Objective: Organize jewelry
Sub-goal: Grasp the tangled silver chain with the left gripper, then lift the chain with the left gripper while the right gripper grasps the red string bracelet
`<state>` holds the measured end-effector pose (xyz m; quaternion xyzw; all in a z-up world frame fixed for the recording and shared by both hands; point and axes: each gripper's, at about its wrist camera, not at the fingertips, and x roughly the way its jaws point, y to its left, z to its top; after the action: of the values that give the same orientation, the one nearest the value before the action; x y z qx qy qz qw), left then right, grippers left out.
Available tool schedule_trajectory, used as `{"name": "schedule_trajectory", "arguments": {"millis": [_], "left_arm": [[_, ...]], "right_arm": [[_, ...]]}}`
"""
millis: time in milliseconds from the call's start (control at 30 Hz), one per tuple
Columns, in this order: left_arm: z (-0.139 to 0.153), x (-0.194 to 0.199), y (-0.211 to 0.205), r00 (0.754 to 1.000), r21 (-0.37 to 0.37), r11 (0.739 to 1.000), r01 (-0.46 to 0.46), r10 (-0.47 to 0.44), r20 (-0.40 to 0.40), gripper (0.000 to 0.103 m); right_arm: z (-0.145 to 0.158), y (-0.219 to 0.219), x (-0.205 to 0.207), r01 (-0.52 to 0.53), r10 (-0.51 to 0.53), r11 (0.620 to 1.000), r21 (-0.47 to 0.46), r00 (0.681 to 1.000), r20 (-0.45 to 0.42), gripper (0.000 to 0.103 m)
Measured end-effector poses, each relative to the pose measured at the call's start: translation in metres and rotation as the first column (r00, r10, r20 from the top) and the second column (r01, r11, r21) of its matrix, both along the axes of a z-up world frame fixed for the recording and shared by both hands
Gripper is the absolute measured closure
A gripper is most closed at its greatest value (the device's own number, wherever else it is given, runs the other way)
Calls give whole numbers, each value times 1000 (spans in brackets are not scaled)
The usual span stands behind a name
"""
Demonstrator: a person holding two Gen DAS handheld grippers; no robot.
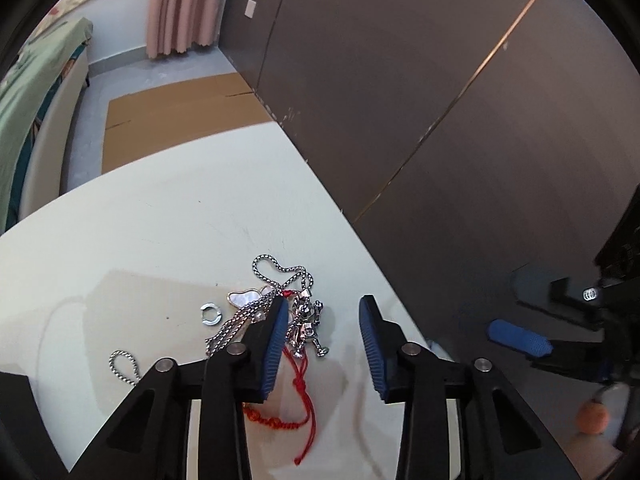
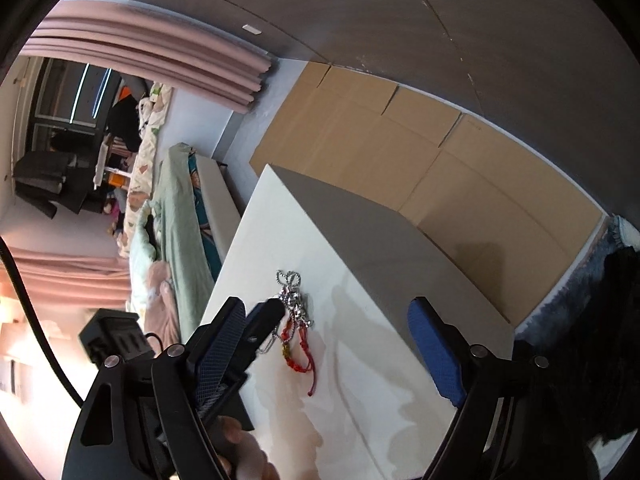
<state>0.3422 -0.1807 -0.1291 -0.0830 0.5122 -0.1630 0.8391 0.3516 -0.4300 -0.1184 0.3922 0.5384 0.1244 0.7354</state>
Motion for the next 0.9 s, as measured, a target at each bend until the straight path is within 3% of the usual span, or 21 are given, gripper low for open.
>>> {"name": "schedule_trajectory", "arguments": {"millis": [433,467,500,733,900], "left_arm": [[-10,-12,-26,997,221,974,40,-54,58,70],[-10,-13,-27,996,230,972,42,-57,62,73],[-11,-13,-26,996,238,970,41,-57,61,84],[-10,-10,-6,1000,141,990,13,-15,16,91],[9,-17,13,999,101,995,-15,10,48,91]], "right_arm": [[-1,17,6,-20,20,1000,-18,1000,-8,18],[-1,16,5,-19,19,1000,-18,1000,-8,18],[-1,17,5,-17,17,1000,-15,1000,-10,18],[-4,18,6,4,-4,1000,-8,1000,-22,19],[-4,19,7,-4,4,1000,-21,1000,-13,20]]}}
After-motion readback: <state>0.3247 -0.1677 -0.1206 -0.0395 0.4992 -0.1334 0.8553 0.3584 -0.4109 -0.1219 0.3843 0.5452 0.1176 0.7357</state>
